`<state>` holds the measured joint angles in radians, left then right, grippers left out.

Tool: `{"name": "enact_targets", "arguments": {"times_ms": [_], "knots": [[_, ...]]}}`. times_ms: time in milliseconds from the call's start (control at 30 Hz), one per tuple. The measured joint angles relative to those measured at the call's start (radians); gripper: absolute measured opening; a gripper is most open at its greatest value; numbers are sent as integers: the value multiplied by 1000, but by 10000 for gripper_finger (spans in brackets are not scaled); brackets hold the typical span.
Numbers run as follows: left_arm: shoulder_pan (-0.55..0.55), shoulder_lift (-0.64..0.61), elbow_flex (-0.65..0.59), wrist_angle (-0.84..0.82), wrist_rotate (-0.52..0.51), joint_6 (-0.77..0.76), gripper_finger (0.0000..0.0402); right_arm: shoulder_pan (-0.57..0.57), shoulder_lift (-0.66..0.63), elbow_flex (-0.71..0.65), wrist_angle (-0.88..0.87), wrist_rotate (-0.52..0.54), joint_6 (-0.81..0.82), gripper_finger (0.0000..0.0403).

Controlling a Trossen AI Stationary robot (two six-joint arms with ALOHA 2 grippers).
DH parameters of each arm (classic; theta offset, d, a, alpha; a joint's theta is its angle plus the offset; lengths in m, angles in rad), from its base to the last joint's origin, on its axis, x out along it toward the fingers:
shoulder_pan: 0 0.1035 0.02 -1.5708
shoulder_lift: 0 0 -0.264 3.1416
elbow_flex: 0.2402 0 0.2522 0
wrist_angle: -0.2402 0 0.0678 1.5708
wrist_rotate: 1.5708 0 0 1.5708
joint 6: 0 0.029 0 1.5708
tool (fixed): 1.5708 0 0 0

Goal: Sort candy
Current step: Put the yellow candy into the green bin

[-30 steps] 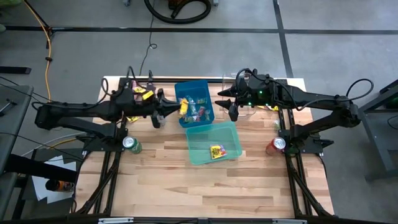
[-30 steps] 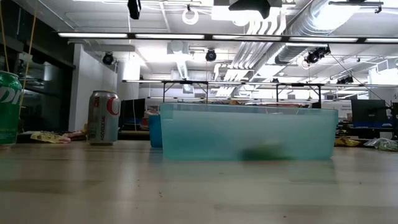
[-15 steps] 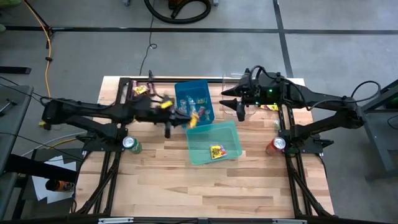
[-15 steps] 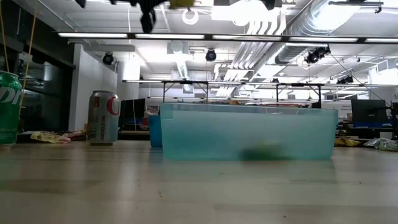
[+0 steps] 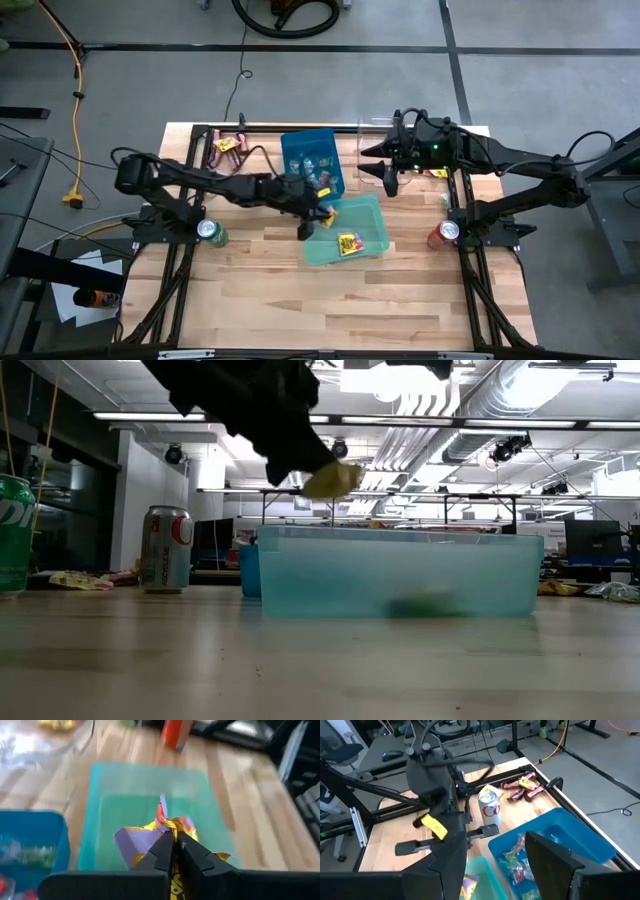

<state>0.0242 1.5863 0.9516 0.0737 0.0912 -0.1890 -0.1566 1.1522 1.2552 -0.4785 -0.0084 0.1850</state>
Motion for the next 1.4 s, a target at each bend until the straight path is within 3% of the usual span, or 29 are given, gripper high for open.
{"name": "enact_targets", "arguments": {"times_ms": [167,367,600,767,967,1167,1400], "knots": [[0,54,58,-71,9,0,54,0,-1,0,-4,1,17,197],[8,50,138,-172,9,19,141,0,-1,0,-4,3,32,197],[105,-106,294,-345,25,53,207,-1,-1,0,4,32,28,197],[166,-294,280,-246,56,61,211,-6,-1,0,66,32,16,197],[179,-458,115,-21,47,-18,211,-6,-1,0,107,32,7,197],[178,-490,-60,220,25,-157,211,-6,-1,0,107,31,-3,197],[179,-486,-79,271,18,-176,211,-6,-1,0,107,31,-10,197]]}}
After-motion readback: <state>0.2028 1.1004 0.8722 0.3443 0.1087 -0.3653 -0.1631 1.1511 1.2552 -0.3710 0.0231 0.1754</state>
